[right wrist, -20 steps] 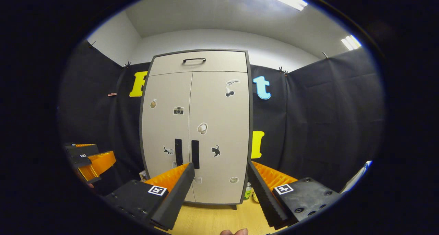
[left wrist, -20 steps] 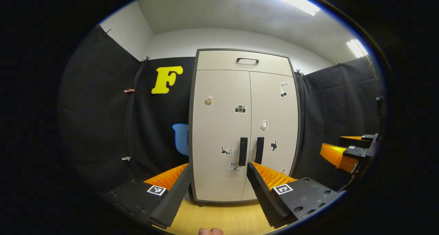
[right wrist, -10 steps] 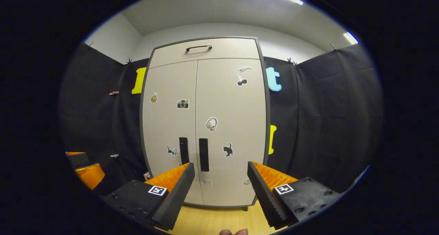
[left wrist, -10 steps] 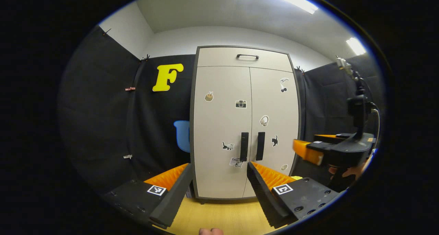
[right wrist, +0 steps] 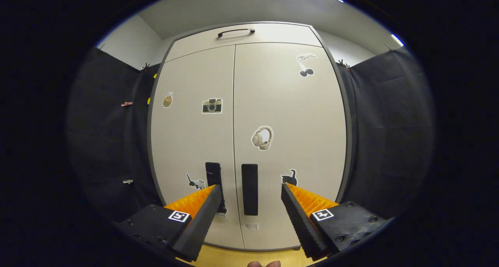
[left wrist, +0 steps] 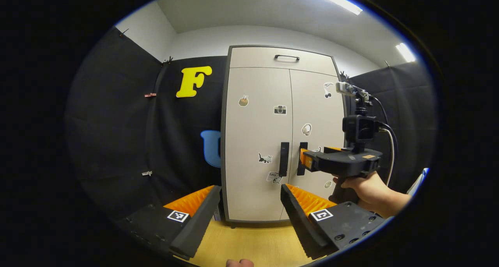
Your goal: Open the right door of the double-door shoe cabinet with the right hand, and open the left door with the left hand.
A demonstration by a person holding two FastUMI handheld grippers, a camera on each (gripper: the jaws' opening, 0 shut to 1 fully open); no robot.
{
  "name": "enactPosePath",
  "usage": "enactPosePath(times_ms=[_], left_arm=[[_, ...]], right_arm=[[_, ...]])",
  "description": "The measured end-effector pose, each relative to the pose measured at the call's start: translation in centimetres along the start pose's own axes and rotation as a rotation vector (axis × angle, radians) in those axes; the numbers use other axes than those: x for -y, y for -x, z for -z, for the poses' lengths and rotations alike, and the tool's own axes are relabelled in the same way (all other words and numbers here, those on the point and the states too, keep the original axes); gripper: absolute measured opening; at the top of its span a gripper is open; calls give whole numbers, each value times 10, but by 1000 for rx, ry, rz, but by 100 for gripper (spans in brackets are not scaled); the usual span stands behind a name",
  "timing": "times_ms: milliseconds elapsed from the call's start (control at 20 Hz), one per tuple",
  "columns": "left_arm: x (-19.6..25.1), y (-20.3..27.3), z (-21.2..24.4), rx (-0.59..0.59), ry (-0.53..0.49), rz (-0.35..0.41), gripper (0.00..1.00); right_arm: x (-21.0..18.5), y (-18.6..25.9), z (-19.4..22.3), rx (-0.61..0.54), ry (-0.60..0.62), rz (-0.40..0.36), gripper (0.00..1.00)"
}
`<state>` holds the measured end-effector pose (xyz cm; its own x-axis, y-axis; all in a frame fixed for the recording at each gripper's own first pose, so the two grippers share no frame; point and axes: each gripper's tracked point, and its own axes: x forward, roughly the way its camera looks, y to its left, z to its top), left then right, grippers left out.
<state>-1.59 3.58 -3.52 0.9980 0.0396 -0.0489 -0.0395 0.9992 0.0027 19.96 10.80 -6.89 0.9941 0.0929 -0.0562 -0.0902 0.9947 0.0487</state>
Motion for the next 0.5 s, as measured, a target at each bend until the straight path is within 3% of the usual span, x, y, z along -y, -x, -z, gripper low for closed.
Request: enactPosePath(times_ms=[400, 500], left_arm=[[-24, -4, 3, 9, 13, -42, 97], [-31, -5, 3, 11, 20, -50, 97]], right_arm=[[-5, -61, 43, -70, 33, 8, 95], [-4, -69, 47, -76, 24, 30, 80]])
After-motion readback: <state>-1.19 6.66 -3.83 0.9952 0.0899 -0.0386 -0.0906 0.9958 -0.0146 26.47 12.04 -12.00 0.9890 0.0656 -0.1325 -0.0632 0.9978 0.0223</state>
